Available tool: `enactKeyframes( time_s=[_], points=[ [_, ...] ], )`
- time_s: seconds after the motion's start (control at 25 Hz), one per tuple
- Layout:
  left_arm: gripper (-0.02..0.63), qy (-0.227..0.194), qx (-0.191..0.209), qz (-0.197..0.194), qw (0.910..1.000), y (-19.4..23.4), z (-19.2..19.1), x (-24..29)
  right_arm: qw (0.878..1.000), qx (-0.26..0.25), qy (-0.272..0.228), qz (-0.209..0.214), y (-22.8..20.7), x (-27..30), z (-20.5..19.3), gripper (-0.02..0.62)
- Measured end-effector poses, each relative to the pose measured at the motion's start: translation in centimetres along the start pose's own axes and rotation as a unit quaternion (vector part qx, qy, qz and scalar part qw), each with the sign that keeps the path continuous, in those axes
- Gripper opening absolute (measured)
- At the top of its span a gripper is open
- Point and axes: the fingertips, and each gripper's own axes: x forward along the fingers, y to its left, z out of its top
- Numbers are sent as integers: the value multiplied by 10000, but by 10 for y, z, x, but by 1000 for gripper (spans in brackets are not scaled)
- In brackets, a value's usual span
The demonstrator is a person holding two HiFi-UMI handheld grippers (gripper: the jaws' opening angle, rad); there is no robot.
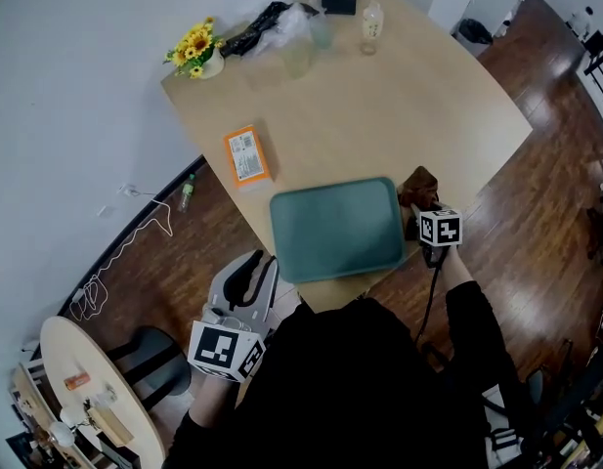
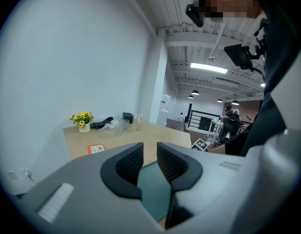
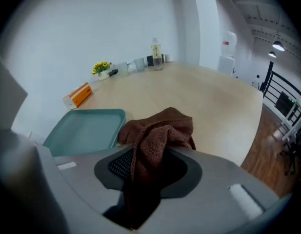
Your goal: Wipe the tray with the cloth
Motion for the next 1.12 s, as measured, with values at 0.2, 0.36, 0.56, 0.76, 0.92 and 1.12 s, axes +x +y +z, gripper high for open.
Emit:
enactKeyframes(
  time_s=[0.2, 0.36, 0.56, 0.76, 0.92, 1.12],
  points=[
    [69, -12, -10, -15, 10000, 0, -1, 1, 9990, 34, -453, 9, 7, -32, 22, 236],
    [68, -53, 3, -43, 10000, 1, 2, 5, 9840, -50, -1783, -17, 32, -124, 83, 204],
    [67, -128, 54, -163, 9998, -3, 6, 12, 9365, -509, -3453, 346, 103, -267, 160, 156],
    [67, -256, 106, -193, 9994, -4, 14, 12, 8953, -1221, -4209, 803, 179, -341, 180, 136],
    [67, -482, 262, -219, 9983, -8, 29, 11, 8886, -1167, -4196, 1441, 225, -339, 167, 37],
    [67, -833, 412, -581, 9940, -32, 49, 9, 8871, -1457, -3802, 2173, 280, -317, 144, 29]
  ],
)
